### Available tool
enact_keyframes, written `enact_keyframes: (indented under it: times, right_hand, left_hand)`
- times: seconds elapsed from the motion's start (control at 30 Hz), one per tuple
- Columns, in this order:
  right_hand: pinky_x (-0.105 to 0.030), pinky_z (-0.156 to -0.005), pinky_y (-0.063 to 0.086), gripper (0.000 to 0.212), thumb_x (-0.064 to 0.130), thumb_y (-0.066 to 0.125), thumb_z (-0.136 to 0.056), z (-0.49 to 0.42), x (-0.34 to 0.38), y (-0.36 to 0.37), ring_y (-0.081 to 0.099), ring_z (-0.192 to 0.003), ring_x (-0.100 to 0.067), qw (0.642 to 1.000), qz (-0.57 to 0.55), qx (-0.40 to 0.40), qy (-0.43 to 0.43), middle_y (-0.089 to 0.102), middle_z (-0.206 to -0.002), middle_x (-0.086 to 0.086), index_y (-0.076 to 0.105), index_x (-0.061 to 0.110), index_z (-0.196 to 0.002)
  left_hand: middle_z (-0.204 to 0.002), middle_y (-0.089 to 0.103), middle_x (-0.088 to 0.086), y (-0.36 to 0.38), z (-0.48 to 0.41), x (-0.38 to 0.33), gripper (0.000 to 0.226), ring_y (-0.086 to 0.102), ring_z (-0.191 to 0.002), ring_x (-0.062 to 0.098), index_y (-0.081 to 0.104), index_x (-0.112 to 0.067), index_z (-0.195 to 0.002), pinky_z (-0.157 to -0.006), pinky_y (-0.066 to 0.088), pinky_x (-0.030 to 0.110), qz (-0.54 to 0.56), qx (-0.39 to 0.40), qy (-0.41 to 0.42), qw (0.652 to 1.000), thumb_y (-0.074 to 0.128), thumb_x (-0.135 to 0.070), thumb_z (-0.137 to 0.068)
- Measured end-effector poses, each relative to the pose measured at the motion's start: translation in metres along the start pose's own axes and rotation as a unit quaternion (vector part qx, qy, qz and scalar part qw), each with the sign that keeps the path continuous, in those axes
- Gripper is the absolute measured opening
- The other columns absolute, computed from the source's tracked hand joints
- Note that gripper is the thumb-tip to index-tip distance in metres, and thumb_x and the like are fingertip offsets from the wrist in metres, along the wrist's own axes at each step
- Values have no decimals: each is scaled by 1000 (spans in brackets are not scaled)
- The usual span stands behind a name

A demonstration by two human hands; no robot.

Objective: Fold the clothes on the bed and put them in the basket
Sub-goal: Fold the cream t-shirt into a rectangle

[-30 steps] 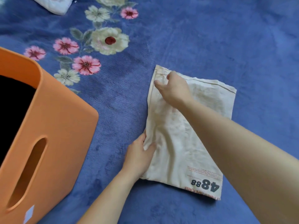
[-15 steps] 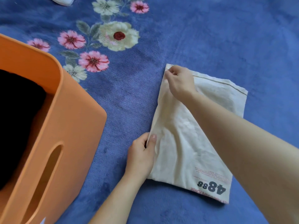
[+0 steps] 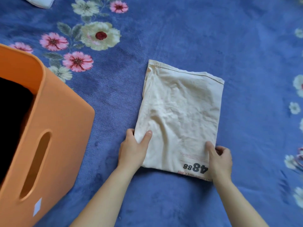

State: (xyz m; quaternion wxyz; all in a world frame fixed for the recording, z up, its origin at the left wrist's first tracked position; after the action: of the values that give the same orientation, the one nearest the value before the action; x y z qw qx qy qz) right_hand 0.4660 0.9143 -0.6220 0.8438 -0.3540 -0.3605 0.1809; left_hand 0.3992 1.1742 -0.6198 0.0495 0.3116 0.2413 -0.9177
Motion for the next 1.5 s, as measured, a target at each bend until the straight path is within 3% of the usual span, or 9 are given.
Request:
enact_keyframes:
  times: [0.13, 0.3, 0.47, 0.7, 0.83, 0.93, 1.1, 1.3, 1.5]
  right_hand:
    - [-38, -66, 50, 37, 40, 59, -92, -1, -1, -5, 61, -69, -24, 994, -1, 105, -25, 68, -82, -11, 63, 3, -85]
    - [-43, -72, 57, 34, 36, 61, -95, 6, -21, -33, 70, -74, -30, 970, -90, 221, 39, 75, -87, -14, 66, 2, -95]
    - [-44, -74, 58, 32, 23, 66, -92, 51, -95, -59, 70, -76, -34, 944, -65, 295, 136, 74, -88, -21, 65, -8, -102]
    - [-33, -59, 55, 34, 0, 67, -82, 71, -126, -103, 67, -67, -30, 893, -162, 358, 221, 71, -93, -26, 57, 2, -115]
    - [-22, -45, 45, 36, 1, 47, -90, 53, -93, -114, 58, -53, -17, 874, -227, 382, 198, 65, -70, -12, 69, 18, -112]
    - [-16, -36, 41, 47, 5, 32, -95, 36, -54, -107, 60, -46, -14, 860, -299, 362, 198, 65, -65, -12, 75, 1, -77]
    - [-23, -55, 56, 20, 4, 39, -92, 8, -10, -81, 70, -62, -18, 870, -330, 328, 162, 73, -78, -13, 58, 1, -94]
    - [-29, -60, 37, 28, 42, 69, -84, -14, -10, -50, 51, -65, -15, 985, -20, 154, -69, 59, -74, 2, 66, 15, -81]
    - [-25, -55, 32, 31, 32, 58, -96, -4, -7, -37, 41, -61, -10, 981, -53, 78, -168, 44, -64, 7, 49, 8, -79]
  left_hand:
    - [-102, 64, -2, 9, 0, 5, 32, 62, -103, 23, 56, -15, -108, -84, 47, 33, 57, 32, -8, 998, 57, -44, -93]
    - [-97, 70, -7, 6, 33, 26, 16, 67, -89, 13, 65, -24, -103, -62, 52, 24, 152, 49, -40, 986, 60, -35, -94]
    - [-107, 71, -1, 10, 93, 101, 24, 67, -93, 14, 65, -15, -114, -67, 50, 24, 90, 118, -154, 977, 62, -27, -94]
    - [-101, 74, 10, -8, 150, 107, 61, 68, -101, 36, 55, -11, -125, -86, 55, 55, 111, 234, -265, 929, 73, -25, -68]
    - [-98, 72, -3, -22, 140, 60, 53, 68, -65, 19, 44, -42, -135, -53, 57, 31, 193, 216, -191, 938, 60, -14, -92]
    - [-79, 73, 6, -24, 119, 29, 22, 67, -53, 13, 67, -15, -110, -47, 55, 21, 242, 183, -197, 932, 49, -16, -98]
    - [-65, 66, 6, -19, 81, 2, 36, 66, -50, 12, 59, -4, -94, -43, 52, 20, 372, 75, -220, 899, 43, -36, -99]
    - [-90, 62, 7, 7, 61, 19, 64, 56, -88, 28, 57, -9, -81, -76, 43, 38, -61, -46, -28, 997, 53, -71, -66]
    - [-77, 60, 5, 31, 77, 24, 32, 53, -78, 36, 42, -16, -82, -63, 33, 39, -41, -183, 101, 977, 40, -40, -102]
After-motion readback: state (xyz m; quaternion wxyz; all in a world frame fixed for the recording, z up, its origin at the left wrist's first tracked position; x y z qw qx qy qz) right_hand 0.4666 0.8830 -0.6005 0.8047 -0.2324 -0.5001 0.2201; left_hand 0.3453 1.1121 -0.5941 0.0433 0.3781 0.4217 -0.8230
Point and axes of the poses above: each hand's wrist, its own z-axis away from the middle knuckle, its own y-axis out of the palm, x = y × z, the point moved 3 cm from there along -z, towards the middle knuckle
